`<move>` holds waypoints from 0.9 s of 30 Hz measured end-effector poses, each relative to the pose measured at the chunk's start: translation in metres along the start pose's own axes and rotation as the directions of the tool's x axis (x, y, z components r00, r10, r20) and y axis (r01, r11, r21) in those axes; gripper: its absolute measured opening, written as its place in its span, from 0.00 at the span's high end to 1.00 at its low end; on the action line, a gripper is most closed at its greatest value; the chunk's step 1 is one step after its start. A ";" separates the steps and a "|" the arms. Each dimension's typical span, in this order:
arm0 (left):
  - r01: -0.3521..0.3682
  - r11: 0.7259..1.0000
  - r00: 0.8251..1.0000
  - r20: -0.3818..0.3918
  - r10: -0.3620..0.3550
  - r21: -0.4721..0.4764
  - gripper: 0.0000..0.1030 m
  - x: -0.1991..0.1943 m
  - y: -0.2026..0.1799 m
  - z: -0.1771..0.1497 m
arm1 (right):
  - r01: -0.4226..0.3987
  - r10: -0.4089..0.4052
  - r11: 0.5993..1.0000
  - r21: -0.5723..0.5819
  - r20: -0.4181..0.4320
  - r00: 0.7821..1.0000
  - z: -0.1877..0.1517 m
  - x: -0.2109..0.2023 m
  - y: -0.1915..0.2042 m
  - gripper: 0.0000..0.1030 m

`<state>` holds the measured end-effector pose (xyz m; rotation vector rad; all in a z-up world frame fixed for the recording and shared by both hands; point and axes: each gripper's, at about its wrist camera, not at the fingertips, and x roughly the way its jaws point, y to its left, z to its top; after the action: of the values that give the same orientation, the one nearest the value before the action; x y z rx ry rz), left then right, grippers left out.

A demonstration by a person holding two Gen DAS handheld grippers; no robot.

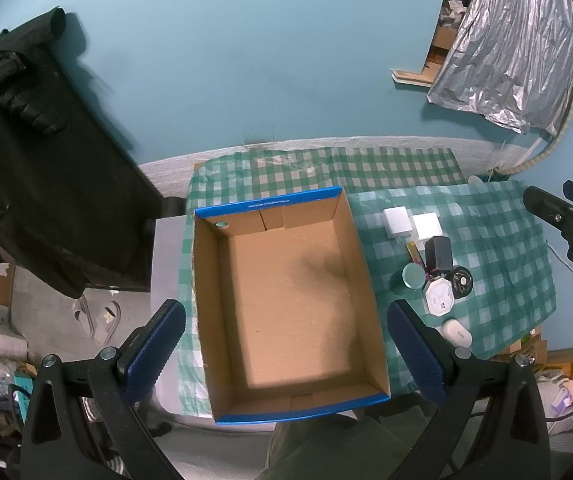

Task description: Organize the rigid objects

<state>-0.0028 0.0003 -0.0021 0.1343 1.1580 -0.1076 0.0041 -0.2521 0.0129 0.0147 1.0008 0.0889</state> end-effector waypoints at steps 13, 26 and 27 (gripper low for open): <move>0.000 1.000 1.000 -0.005 0.000 0.000 0.01 0.001 0.001 -0.001 | -0.001 0.001 1.000 -0.002 -0.003 1.000 0.001 0.002 0.002 0.01; 0.001 1.000 1.000 -0.005 -0.001 0.002 0.01 0.003 0.003 -0.003 | -0.002 0.001 1.000 -0.005 -0.007 1.000 0.001 0.004 0.005 0.01; 0.001 1.000 1.000 -0.004 -0.001 0.002 0.01 0.003 0.003 -0.003 | -0.001 0.001 1.000 -0.006 -0.007 1.000 0.001 0.004 0.005 0.01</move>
<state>-0.0036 0.0035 -0.0059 0.1359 1.1621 -0.1091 0.0068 -0.2467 0.0099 0.0098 1.0078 0.0928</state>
